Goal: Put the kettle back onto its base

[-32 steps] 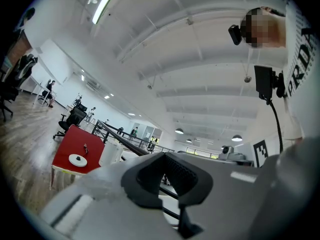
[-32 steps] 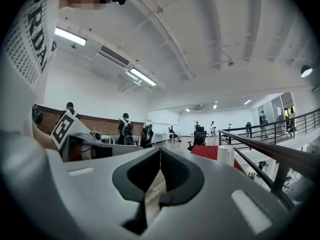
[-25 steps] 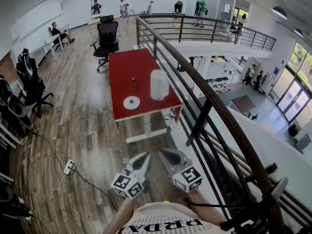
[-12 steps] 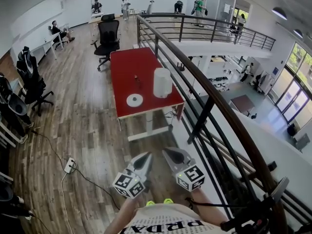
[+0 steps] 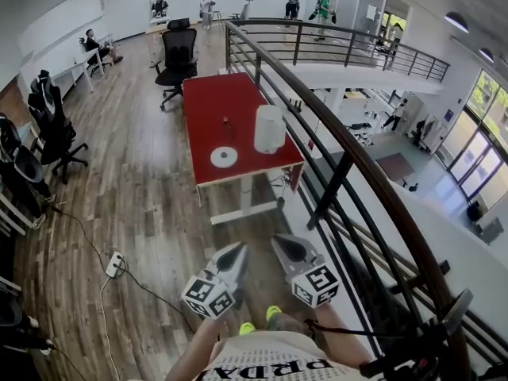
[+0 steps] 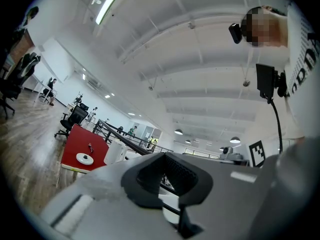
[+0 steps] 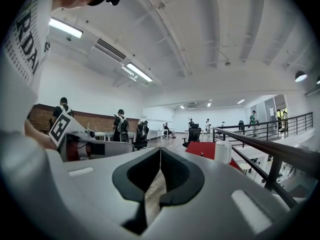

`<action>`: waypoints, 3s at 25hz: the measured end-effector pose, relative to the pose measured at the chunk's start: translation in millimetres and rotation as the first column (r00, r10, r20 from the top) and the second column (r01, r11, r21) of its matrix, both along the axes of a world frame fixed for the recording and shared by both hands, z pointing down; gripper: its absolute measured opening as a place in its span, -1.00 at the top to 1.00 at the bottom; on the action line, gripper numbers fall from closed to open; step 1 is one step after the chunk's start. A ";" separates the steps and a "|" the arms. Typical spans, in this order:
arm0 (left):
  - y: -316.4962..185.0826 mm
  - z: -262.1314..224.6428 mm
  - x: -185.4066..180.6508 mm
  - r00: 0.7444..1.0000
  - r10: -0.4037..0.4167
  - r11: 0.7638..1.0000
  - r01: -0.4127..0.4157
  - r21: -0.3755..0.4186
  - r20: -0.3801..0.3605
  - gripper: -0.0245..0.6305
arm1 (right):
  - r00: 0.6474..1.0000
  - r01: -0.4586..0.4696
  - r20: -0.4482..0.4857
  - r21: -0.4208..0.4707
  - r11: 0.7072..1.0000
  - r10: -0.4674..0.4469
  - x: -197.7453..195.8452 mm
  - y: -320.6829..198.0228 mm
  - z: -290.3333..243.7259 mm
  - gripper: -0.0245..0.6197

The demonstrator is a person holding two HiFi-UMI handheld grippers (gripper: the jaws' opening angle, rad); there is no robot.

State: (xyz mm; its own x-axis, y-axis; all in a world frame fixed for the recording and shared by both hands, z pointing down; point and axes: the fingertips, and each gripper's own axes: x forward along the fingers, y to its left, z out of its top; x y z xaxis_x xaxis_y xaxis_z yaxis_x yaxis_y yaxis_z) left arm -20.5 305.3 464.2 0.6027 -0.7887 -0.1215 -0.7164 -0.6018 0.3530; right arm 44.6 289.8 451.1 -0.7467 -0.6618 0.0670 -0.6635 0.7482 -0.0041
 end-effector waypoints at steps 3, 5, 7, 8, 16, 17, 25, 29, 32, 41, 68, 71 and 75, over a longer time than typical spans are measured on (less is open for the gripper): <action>-4.9 -0.4 -2.2 1.000 0.001 1.000 -0.001 -0.002 -0.001 0.92 | 1.000 0.010 0.008 0.003 1.000 -0.010 -4.1 -3.6 -1.7 0.89; -9.5 0.4 -1.6 1.000 0.003 1.000 -0.003 -0.004 0.003 0.92 | 1.000 0.014 0.009 0.007 1.000 -0.014 -5.2 -7.1 -1.7 0.87; -14.4 -0.1 1.4 1.000 0.004 1.000 -0.004 -0.001 0.004 0.92 | 1.000 0.014 0.005 0.007 1.000 -0.014 -3.0 -11.7 -0.3 0.82; -16.6 -1.2 3.5 1.000 0.005 1.000 -0.005 0.001 0.004 0.92 | 1.000 0.013 0.003 0.005 1.000 -0.013 -1.0 -14.2 0.3 0.82; -42.6 -5.1 13.0 1.000 -0.001 1.000 0.001 -0.005 0.015 0.92 | 1.000 0.004 0.008 -0.009 1.000 -0.004 14.1 -42.6 -0.4 0.82; -46.7 -5.2 13.7 1.000 -0.003 1.000 0.004 -0.008 0.015 0.92 | 1.000 0.005 0.008 -0.013 1.000 -0.004 15.6 -46.9 -0.3 0.82; -80.7 -4.2 29.6 0.999 -0.021 1.000 0.021 -0.006 0.028 0.92 | 1.000 0.011 0.011 -0.022 1.000 -0.011 31.3 -82.2 4.4 0.82; -100.3 -9.2 40.4 0.999 -0.024 1.000 0.024 0.001 0.032 0.92 | 1.000 0.014 0.007 -0.026 1.000 -0.014 39.8 -103.2 3.2 0.82; -115.6 -8.4 48.4 0.999 -0.033 0.999 0.033 -0.004 0.035 0.92 | 1.000 0.025 0.007 -0.029 0.999 -0.025 45.7 -119.4 2.0 0.82; -155.5 0.8 67.4 0.997 -0.064 0.998 0.065 -0.011 0.037 0.92 | 0.997 0.072 -0.018 -0.022 0.997 -0.072 60.4 -158.2 9.3 0.82; -238.0 6.0 45.7 0.993 -0.118 0.993 0.119 -0.007 0.018 0.92 | 0.993 0.105 -0.042 -0.036 0.994 -0.106 47.5 -241.5 18.9 0.82; -254.4 1.6 41.9 0.993 -0.111 0.994 0.110 0.012 0.038 0.92 | 0.995 0.084 -0.045 -0.036 0.996 -0.086 43.9 -256.0 18.4 0.82; -276.0 -3.2 36.4 0.992 -0.100 0.995 0.098 0.029 0.071 0.92 | 0.997 0.063 -0.039 -0.029 0.998 -0.064 34.5 -276.0 14.2 0.82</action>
